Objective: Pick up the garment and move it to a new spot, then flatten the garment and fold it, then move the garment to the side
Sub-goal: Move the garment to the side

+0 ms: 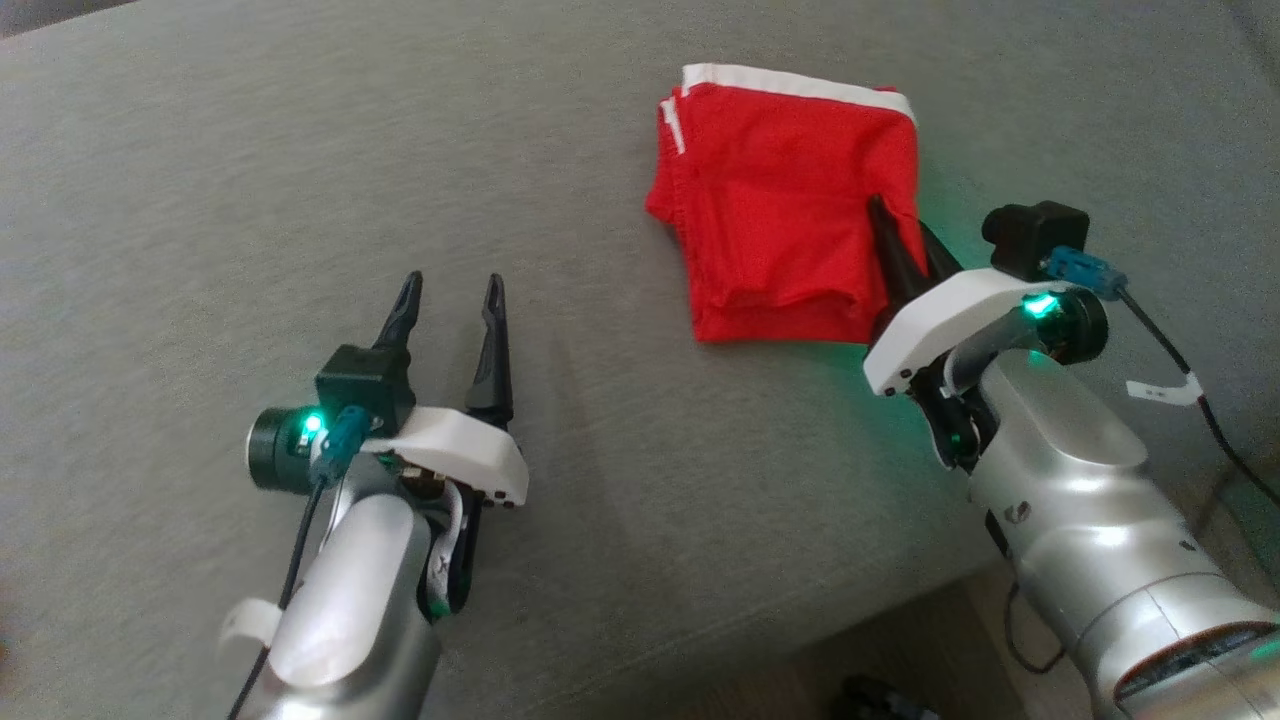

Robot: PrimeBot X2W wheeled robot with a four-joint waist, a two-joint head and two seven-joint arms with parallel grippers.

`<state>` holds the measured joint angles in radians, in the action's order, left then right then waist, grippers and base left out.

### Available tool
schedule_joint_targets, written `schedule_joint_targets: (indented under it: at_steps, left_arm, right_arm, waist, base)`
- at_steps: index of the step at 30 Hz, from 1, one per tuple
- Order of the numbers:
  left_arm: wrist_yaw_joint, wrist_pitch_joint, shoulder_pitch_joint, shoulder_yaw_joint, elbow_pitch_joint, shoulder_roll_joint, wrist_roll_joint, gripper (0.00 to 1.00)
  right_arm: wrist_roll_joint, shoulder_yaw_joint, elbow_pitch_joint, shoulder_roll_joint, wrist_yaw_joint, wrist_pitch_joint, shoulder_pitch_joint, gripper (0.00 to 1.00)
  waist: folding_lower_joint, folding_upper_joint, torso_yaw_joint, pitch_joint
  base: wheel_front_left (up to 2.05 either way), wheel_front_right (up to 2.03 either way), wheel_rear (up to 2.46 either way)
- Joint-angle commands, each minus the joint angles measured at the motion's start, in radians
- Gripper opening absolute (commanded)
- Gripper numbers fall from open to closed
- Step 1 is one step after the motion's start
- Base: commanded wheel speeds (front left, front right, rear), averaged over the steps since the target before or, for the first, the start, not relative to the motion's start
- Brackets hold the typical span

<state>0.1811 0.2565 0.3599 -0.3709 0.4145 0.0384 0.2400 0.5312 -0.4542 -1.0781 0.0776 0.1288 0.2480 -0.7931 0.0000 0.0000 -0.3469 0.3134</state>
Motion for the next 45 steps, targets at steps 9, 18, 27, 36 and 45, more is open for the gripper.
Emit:
schedule_joint_targets:
  at_steps: [9, 18, 27, 36, 45]
  left_arm:
    - [-0.024, 0.005, 0.061, 0.028, -0.017, 0.012, -0.043, 1.0]
    - [-0.021, 0.005, 0.06, 0.047, -0.039, 0.012, -0.066, 1.0]
    - [-0.017, 0.005, 0.046, 0.072, -0.06, 0.012, -0.066, 1.0]
    - [-0.005, 0.005, 0.043, 0.081, -0.072, 0.012, -0.044, 1.0]
    - [0.045, 0.005, -0.028, 0.141, -0.097, 0.012, -0.032, 1.0]
  right_arm:
    - [-0.013, -0.036, 0.026, 0.057, 0.002, 0.013, -0.075, 0.0]
    - [-0.164, 0.115, -0.149, 0.272, 0.002, 0.014, -0.252, 0.0]
    - [-0.237, 0.252, -0.178, 0.331, 0.002, 0.014, -0.285, 0.82]
    - [-0.334, 0.393, 0.033, 0.285, 0.002, 0.014, -0.222, 1.0]
    - [-0.358, 0.412, 0.344, 0.102, 0.002, 0.014, -0.027, 1.0]
  waist:
    - [0.0, 0.0, -0.094, 0.086]
    - [0.0, 0.0, 0.032, 0.146]
    - [0.0, 0.0, 0.068, 0.163]
    - [0.0, 0.0, 0.09, 0.123]
    - [0.0, 0.0, 0.198, 0.0]
  base:
    - [0.0, 0.0, 0.0]
    - [0.0, 0.0, 0.0]
    - [0.0, 0.0, 0.0]
    - [0.0, 0.0, 0.0]
    - [0.0, 0.0, 0.0]
